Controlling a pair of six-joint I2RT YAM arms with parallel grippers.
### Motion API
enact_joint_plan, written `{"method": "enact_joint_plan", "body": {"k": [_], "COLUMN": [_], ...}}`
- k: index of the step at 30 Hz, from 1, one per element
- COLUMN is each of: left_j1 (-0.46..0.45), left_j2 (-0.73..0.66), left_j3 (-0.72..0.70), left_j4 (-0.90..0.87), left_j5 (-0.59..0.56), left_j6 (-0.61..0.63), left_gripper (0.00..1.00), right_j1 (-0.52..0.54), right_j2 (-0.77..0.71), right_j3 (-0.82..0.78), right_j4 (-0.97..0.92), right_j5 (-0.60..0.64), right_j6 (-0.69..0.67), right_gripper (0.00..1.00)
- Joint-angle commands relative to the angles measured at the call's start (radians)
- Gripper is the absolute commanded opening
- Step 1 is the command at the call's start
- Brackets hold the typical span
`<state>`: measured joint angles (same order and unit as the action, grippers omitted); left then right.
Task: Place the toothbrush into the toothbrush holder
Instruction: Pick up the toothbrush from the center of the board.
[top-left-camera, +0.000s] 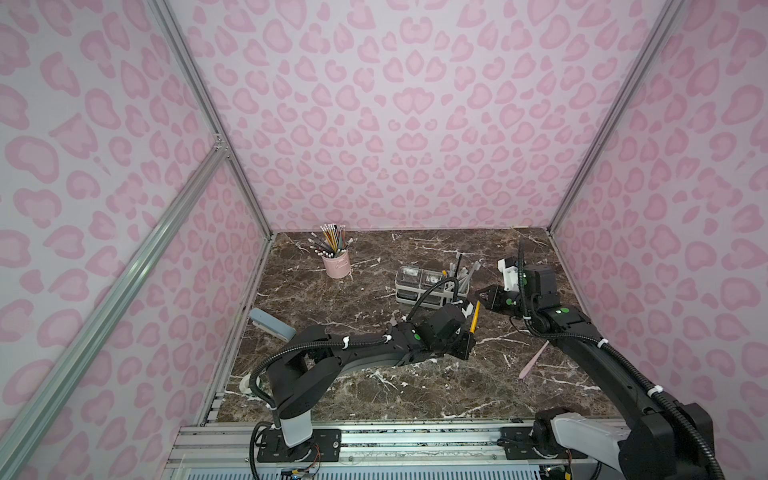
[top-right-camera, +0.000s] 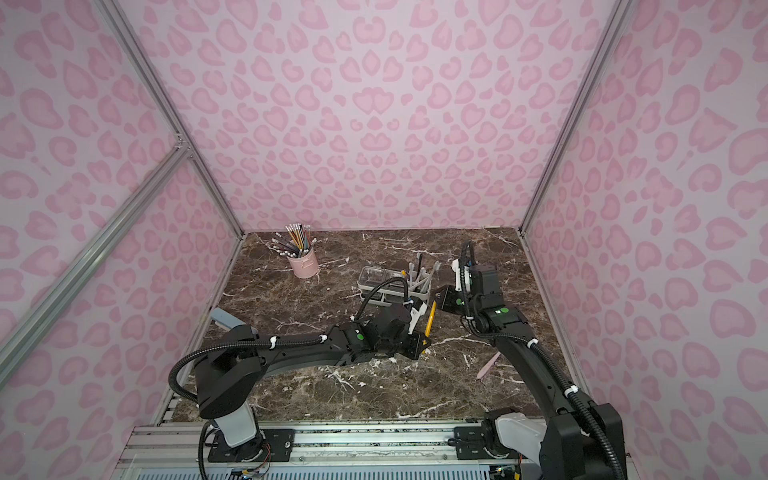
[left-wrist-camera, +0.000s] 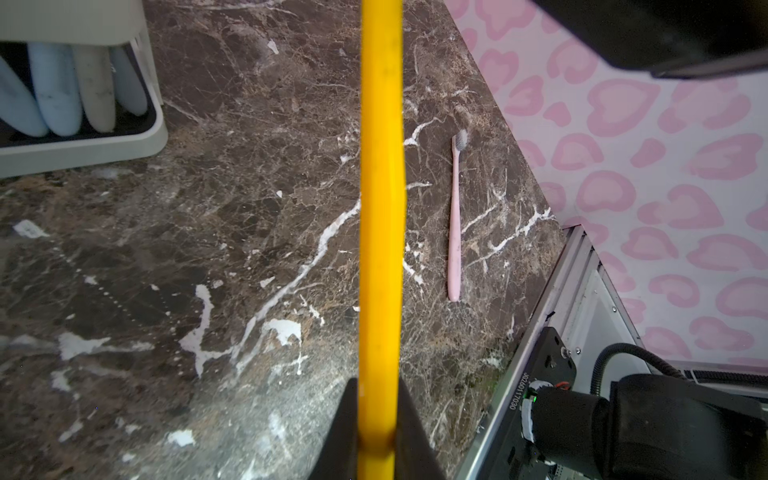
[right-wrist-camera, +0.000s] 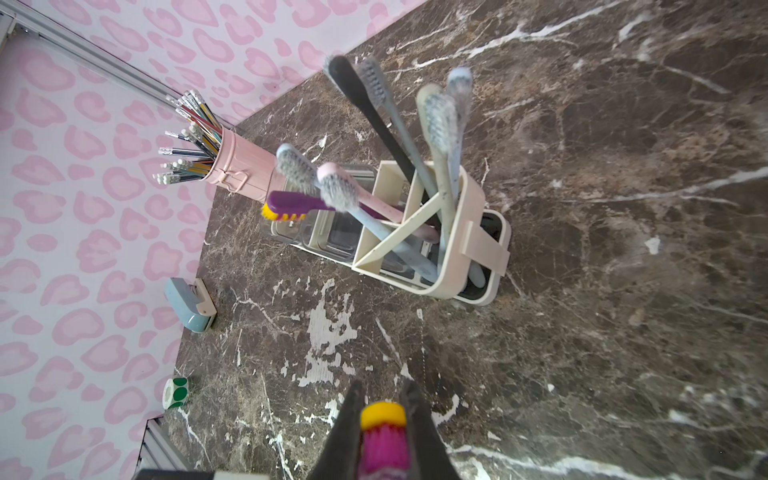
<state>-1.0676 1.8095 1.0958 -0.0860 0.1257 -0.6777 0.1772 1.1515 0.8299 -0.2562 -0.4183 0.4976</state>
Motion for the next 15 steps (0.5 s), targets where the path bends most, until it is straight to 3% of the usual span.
{"method": "enact_joint_plan", "body": {"k": [1, 5, 7, 15], "left_j1": [0.0, 0.0, 0.0, 0.002], "left_j2": [-0.026, -0.068, -0.095, -0.221], "left_j3": [0.009, 0.01, 0.011, -0.014], "left_j4": [0.007, -0.012, -0.028, -0.087], "left_j5": [-0.015, -0.03, -0.04, -0.078], "left_j6": [0.007, 0.009, 0.008, 0.02], "left_gripper": [0.13, 0.34, 0.5, 0.74], "right_j1": [-0.002, -0.003, -0.003, -0.003], "right_j2": [-0.014, -0.029, -0.037, -0.043], "right_j3": [0.013, 0.024, 0.033, 0.068], "right_j4": [0.049, 0.062, 0.077, 0.137], "right_j5": [-0.002, 0.035, 0.053, 0.137], "right_j6": [0.007, 0.006, 0.009, 0.021], "right_gripper": [0.0, 0.0, 0.0, 0.0]}}
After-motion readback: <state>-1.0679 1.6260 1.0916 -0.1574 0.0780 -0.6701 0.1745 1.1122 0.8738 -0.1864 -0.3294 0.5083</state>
